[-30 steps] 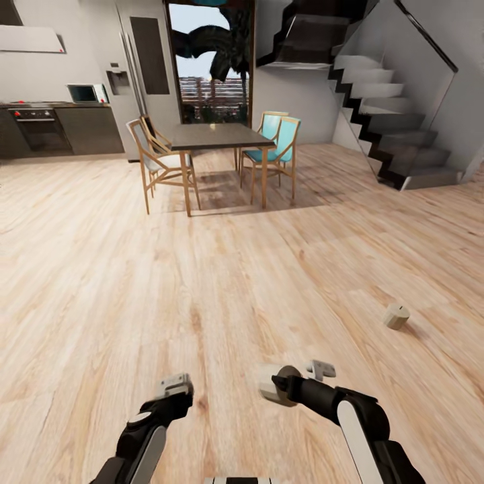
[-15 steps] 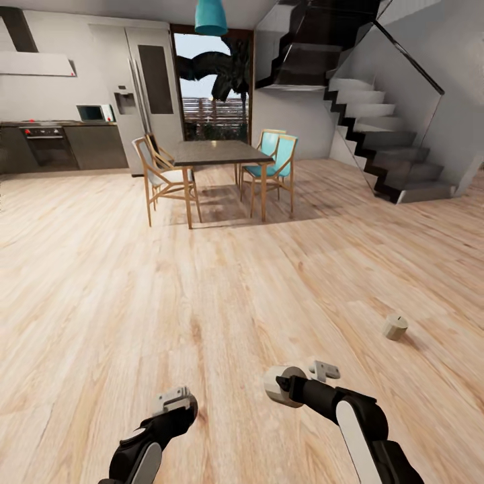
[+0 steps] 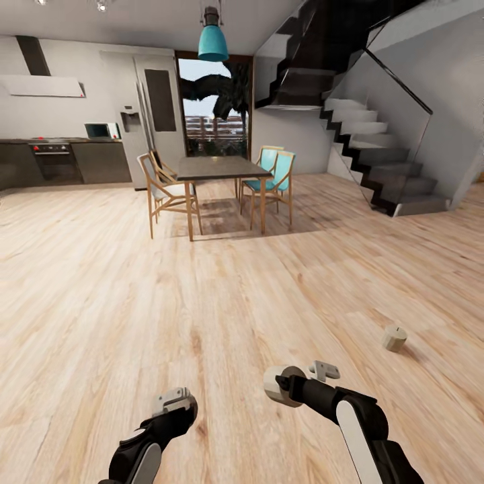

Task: Place each of the two pumpkins and all three candles from the living room inside a cabinet in the living room (use any cabinet), then make sure every cabinet is closed, and position the cauldron so it is next to a table in the living room.

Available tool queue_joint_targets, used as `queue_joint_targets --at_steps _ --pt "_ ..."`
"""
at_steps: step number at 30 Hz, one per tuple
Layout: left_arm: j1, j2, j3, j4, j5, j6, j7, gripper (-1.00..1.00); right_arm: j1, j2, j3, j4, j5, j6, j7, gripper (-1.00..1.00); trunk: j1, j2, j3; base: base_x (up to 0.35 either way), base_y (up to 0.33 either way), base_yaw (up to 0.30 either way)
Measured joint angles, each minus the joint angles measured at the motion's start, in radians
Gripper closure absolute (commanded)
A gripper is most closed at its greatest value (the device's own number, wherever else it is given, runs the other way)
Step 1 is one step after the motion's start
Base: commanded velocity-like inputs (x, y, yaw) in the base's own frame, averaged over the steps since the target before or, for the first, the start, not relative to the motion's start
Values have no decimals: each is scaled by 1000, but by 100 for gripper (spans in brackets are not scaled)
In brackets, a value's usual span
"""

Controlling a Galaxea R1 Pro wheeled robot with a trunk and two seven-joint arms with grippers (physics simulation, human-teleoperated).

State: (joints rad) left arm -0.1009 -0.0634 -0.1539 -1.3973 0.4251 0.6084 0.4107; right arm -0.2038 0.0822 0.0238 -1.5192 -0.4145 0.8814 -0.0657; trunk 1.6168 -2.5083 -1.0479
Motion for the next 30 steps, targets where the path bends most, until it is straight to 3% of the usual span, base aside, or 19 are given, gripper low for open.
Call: queue_joint_targets --at_steps 10,21,30 --pt "0 0 0 1 0 -1 0 100 0 0 -1 0 0 0 1 100 -4 2 39 -32 0 0" --pt "2 -1 -1 1 0 -6 0 100 0 2 0 0 0 0 2 100 -9 5 81 -252 0 5" --pt "2 -1 -1 2 0 -9 1 100 0 2 2 1 0 0 1 100 -13 7 116 -151 0 201"
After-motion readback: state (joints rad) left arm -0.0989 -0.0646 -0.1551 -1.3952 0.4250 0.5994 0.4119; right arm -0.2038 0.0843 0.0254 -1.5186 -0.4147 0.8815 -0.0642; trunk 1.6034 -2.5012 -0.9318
